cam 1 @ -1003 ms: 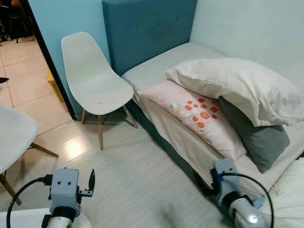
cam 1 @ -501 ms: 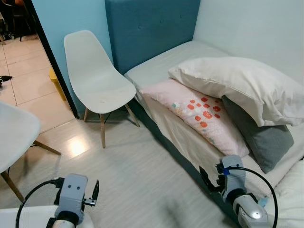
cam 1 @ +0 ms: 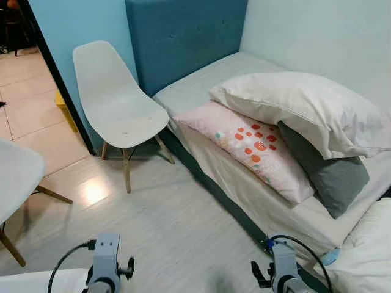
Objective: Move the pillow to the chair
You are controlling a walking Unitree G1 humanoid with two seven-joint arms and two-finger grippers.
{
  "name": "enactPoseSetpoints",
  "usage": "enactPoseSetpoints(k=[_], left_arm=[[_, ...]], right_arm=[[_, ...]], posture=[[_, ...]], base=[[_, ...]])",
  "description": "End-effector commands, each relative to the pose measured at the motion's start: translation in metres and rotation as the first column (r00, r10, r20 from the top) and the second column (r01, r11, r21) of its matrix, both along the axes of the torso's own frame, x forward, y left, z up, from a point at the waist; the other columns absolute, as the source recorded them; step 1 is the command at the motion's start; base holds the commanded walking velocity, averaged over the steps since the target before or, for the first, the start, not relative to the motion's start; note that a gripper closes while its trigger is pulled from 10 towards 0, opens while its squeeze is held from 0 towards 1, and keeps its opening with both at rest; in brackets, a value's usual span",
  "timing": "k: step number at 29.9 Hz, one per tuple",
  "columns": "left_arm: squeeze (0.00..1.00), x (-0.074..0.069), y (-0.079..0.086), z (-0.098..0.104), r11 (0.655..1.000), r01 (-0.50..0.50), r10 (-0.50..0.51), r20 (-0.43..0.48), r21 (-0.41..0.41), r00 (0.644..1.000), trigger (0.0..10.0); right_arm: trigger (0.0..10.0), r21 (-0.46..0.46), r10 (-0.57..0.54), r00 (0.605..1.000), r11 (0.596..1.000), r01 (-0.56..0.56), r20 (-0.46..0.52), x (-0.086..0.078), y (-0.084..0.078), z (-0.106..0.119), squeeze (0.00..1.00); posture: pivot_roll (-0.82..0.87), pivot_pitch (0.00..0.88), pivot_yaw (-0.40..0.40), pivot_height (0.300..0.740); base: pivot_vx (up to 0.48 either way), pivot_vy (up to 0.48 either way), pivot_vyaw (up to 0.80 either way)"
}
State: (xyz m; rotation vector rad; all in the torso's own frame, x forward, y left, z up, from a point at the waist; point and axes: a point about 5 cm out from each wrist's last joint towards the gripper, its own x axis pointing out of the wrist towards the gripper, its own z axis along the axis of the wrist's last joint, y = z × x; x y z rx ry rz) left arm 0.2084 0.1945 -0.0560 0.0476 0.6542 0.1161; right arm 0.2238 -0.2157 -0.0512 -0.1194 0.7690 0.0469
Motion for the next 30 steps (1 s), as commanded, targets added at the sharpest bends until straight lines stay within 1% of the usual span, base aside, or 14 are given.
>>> enactPoseSetpoints(k=[1, 3, 5, 7, 11, 17, 21, 22, 23, 24, 26, 27, 29, 30], left_arm=[[0.00, -0.013, -0.001, -0.012, 1.000, 0.011, -0.011, -0.084, 0.011, 0.996, 10.0], [0.00, -0.018, 0.000, -0.016, 1.000, -0.011, 0.011, -0.116, 0.000, 0.993, 10.0], [0.00, -0.024, -0.001, -0.021, 1.000, -0.026, 0.025, -0.155, -0.007, 0.988, 10.0], [0.00, -0.026, -0.001, -0.023, 1.000, -0.024, 0.022, -0.170, -0.008, 0.985, 10.0], [0.00, -0.027, -0.001, -0.024, 1.000, -0.017, 0.018, -0.183, 0.006, 0.983, 10.0], [0.00, -0.024, -0.004, -0.023, 1.000, 0.011, -0.014, -0.168, -0.014, 0.986, 10.0], [0.00, -0.014, -0.007, -0.017, 0.999, 0.005, -0.010, -0.115, -0.047, 0.993, 10.0], [0.00, -0.014, -0.007, -0.017, 0.999, 0.005, -0.010, -0.115, -0.047, 0.993, 10.0], [0.00, -0.008, -0.008, -0.014, 0.999, 0.008, -0.013, -0.093, -0.052, 0.996, 10.0], [0.00, -0.008, -0.008, -0.014, 0.999, 0.008, -0.013, -0.093, -0.052, 0.996, 10.0], [0.00, -0.003, -0.010, -0.011, 0.998, 0.010, -0.014, -0.072, -0.061, 0.997, 10.0], [0.00, 0.003, -0.011, -0.008, 0.997, 0.007, -0.010, -0.048, -0.075, 0.999, 10.0], [0.00, 0.012, -0.014, -0.002, 0.996, 0.011, -0.012, -0.006, -0.089, 1.000, 10.0], [0.00, 0.016, -0.015, 0.001, 0.996, 0.017, -0.016, 0.011, -0.092, 1.000, 10.0]], right_arm=[[10.0, -0.016, 0.004, 0.997, 1.000, -0.005, -0.078, -0.014, 0.001, -0.011, 0.00], [10.0, -0.021, -0.002, 0.994, 1.000, 0.000, -0.108, -0.019, 0.001, -0.015, 0.00], [10.0, -0.023, -0.043, 0.991, 0.999, 0.040, -0.124, -0.022, 0.000, -0.017, 0.00], [10.0, -0.019, -0.062, 0.990, 0.998, 0.060, -0.128, -0.023, 0.000, -0.018, 0.00], [10.0, -0.021, -0.091, 0.986, 0.996, 0.088, -0.137, -0.025, -0.001, -0.019, 0.00], [10.0, -0.015, -0.141, 0.984, 0.990, 0.140, -0.104, -0.022, -0.006, -0.017, 0.00], [10.0, 0.017, -0.164, 0.986, 0.986, 0.164, -0.011, -0.002, -0.011, -0.002, 0.00], [10.0, 0.017, -0.164, 0.986, 0.986, 0.164, -0.011, -0.002, -0.011, -0.002, 0.00], [10.0, 0.058, -0.169, 0.983, 0.985, 0.165, 0.067, 0.016, -0.012, 0.011, 0.00], [10.0, 0.058, -0.169, 0.983, 0.985, 0.165, 0.067, 0.016, -0.012, 0.011, 0.00], [10.0, 0.089, -0.162, 0.976, 0.985, 0.150, 0.149, 0.035, -0.012, 0.026, 0.00], [10.0, 0.120, -0.154, 0.965, 0.984, 0.130, 0.212, 0.049, -0.010, 0.039, 0.00], [10.0, 0.163, -0.136, 0.944, 0.983, 0.090, 0.302, 0.069, -0.006, 0.058, 0.00], [10.0, 0.177, -0.129, 0.935, 0.982, 0.072, 0.331, 0.075, -0.005, 0.065, 0.00]], posture=[[-0.19, 0.125, 0.022, 0.740], [-0.20, 0.125, 0.027, 0.740], [-0.20, 0.121, 0.032, 0.740], [-0.20, 0.117, 0.036, 0.740], [-0.20, 0.113, 0.036, 0.740], [-0.20, 0.104, 0.040, 0.740], [-0.20, 0.098, 0.040, 0.740], [-0.20, 0.098, 0.040, 0.740], [-0.20, 0.096, 0.041, 0.740], [-0.20, 0.096, 0.041, 0.740], [-0.21, 0.093, 0.041, 0.740], [-0.21, 0.089, 0.042, 0.740], [-0.21, 0.092, 0.041, 0.740], [-0.22, 0.091, 0.040, 0.740]], base=[[0.000, 0.000, -0.76], [0.000, 0.000, -0.77], [0.000, 0.000, -0.76], [0.000, 0.000, -0.77], [0.000, 0.000, -0.76], [0.085, 0.000, -0.76], [0.429, 0.000, 0.00], [0.480, 0.000, 0.00], [0.480, 0.000, 0.00], [0.480, 0.000, 0.00], [0.480, 0.000, 0.00], [0.480, 0.000, 0.00], [0.480, 0.000, 0.00], [0.480, 0.000, 0.00]])
